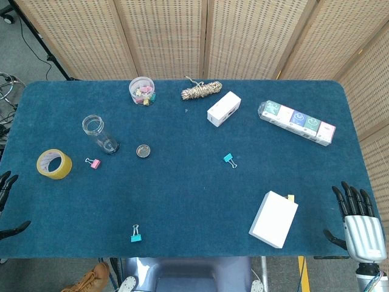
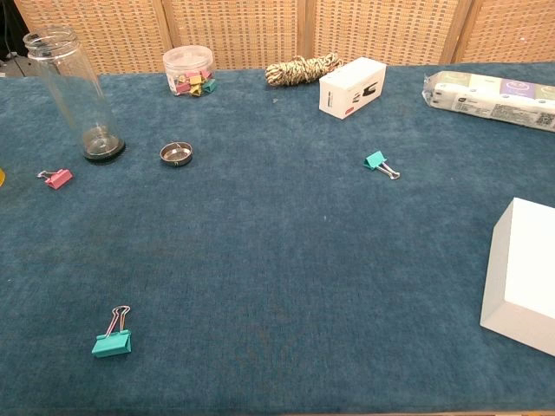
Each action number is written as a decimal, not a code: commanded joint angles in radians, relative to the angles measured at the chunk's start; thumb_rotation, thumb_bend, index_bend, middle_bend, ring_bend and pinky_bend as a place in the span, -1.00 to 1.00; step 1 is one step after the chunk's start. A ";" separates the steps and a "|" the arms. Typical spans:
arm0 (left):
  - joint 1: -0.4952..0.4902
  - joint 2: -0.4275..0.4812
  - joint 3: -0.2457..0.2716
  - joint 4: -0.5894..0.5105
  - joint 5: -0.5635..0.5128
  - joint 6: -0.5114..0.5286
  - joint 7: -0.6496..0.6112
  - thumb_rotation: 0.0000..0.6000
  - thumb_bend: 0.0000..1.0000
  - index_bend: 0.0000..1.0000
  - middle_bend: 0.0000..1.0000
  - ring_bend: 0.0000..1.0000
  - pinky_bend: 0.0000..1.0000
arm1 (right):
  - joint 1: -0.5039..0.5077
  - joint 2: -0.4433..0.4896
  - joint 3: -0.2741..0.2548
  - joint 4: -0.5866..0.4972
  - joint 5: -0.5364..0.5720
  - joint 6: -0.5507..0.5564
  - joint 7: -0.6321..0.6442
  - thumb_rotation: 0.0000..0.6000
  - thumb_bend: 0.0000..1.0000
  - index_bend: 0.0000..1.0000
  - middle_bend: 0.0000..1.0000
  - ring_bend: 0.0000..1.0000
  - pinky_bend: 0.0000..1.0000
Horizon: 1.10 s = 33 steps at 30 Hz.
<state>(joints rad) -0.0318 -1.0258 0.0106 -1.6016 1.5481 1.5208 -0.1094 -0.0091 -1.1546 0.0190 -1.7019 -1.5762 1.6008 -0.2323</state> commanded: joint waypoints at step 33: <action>-0.694 -0.213 -0.293 0.154 -0.194 -0.697 0.152 1.00 -0.92 -0.87 -1.00 -1.00 -1.00 | -0.002 0.014 0.040 0.024 0.064 -0.021 0.030 1.00 -1.00 -1.00 -1.00 -1.00 -1.00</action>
<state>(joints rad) -0.6364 -1.1649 -0.2431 -1.5381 1.4398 0.9287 0.0208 -0.0127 -1.1405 0.0559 -1.6803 -1.5156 1.5826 -0.2035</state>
